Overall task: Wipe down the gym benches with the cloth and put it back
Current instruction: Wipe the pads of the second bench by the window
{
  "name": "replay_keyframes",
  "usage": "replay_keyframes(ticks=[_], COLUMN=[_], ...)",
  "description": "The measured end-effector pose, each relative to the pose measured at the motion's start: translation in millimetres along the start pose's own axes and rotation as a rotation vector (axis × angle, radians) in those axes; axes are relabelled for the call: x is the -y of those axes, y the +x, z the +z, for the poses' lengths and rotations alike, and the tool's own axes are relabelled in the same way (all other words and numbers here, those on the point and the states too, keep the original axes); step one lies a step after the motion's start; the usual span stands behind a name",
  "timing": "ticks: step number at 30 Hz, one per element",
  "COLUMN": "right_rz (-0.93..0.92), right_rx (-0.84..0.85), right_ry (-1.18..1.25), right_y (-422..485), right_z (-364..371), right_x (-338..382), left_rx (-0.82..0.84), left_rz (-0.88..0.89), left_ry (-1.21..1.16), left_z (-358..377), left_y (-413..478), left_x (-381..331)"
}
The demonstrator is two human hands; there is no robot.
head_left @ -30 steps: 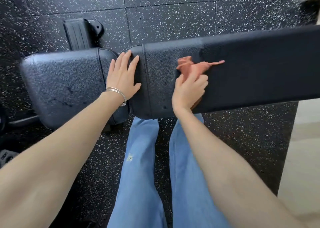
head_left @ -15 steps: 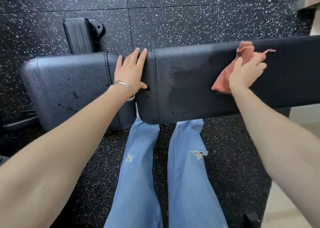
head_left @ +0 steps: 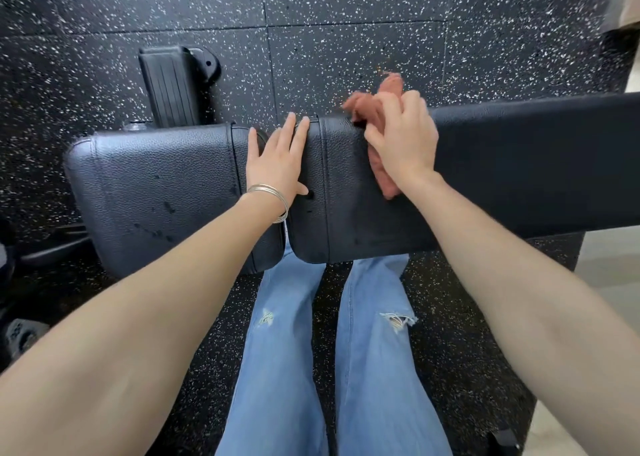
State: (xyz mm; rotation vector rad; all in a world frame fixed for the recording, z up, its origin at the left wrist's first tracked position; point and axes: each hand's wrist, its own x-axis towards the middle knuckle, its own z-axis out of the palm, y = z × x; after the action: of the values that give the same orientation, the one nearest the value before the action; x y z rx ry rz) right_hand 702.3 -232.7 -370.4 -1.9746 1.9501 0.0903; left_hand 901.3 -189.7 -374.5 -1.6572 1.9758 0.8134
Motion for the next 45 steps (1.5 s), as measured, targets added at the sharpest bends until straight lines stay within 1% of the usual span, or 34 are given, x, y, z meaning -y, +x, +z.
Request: replay_keyframes(ticks=[1,4,5,6,7,11,15,17,20,22,25,27,30,32,34,37,38,40,43,45], right_rz=[0.069,0.519,0.631,0.679,0.675,0.488,0.388,0.327,0.188,0.108,0.038,0.004,0.005,0.076,0.156,0.236,0.225,0.132,-0.002,-0.069], right_rx=[-0.02,-0.092,-0.095,-0.09,-0.084,-0.104,-0.112,-0.11,-0.136,-0.17,-0.134,-0.113,-0.127,-0.134,-0.104,-0.079,-0.082,-0.11,-0.204,-0.187], right_ry=[-0.002,0.052,0.067,0.061,0.047,-0.014,-0.018,-0.019,0.01,0.036,0.041,0.022,0.052,0.076,0.093,0.108,0.104,0.1,0.073,0.039], right_y=[5.4,24.1,27.9,30.1,30.8,22.2,16.7,13.1,-2.9,-29.6,-85.9,-105.6,-79.9,-46.4,-14.4,9.3,7.1,-9.9,-60.5,-103.9], right_z=[-3.8,-17.5,-20.2,-20.4,-18.0,1.6,15.0,18.7,22.0,28.6,42.1,47.8,44.4,36.8,32.6,31.7,32.1,34.5,47.7,58.7], right_x=[-17.2,-70.7,-79.8,-80.6,-72.9,-8.6,40.3,50.7,51.7,49.9,49.4,47.4,51.9,65.0,77.8,85.9,84.3,77.3,64.6,56.2], left_rx=[0.002,0.009,0.011,0.008,0.005,0.01,0.019,0.024,0.04,0.055,0.059,0.052,0.012,0.006,0.004,0.01,0.008,-0.03,-0.121,-0.176], left_rz=[-0.004,-0.024,-0.029,-0.031,-0.03,-0.033,-0.051,-0.058,-0.062,-0.064,-0.07,-0.059,-0.047,-0.039,-0.059,-0.093,-0.092,-0.08,-0.044,-0.022], left_ry=[-0.004,-0.03,-0.03,-0.027,-0.023,0.004,0.002,-0.004,-0.007,-0.005,-0.006,0.001,0.003,0.009,0.01,-0.002,-0.011,-0.019,-0.021,-0.025], left_z=[0.3,1.2,1.8,2.7,3.3,5.0,5.5,3.6,0.7,-1.2,-2.0,-0.8,2.0,1.8,2.3,0.7,0.2,3.2,12.7,20.7], left_y=[-0.1,1.6,1.9,2.6,3.4,2.7,2.2,1.8,0.8,1.3,2.2,2.0,2.1,2.5,2.1,2.9,1.9,-2.6,-14.1,-23.3], left_x=[0.0,-1.0,-1.0,-0.6,0.1,0.7,2.0,1.9,-0.5,-1.0,-0.5,0.8,2.7,3.5,3.1,4.0,5.0,7.8,13.2,13.6])
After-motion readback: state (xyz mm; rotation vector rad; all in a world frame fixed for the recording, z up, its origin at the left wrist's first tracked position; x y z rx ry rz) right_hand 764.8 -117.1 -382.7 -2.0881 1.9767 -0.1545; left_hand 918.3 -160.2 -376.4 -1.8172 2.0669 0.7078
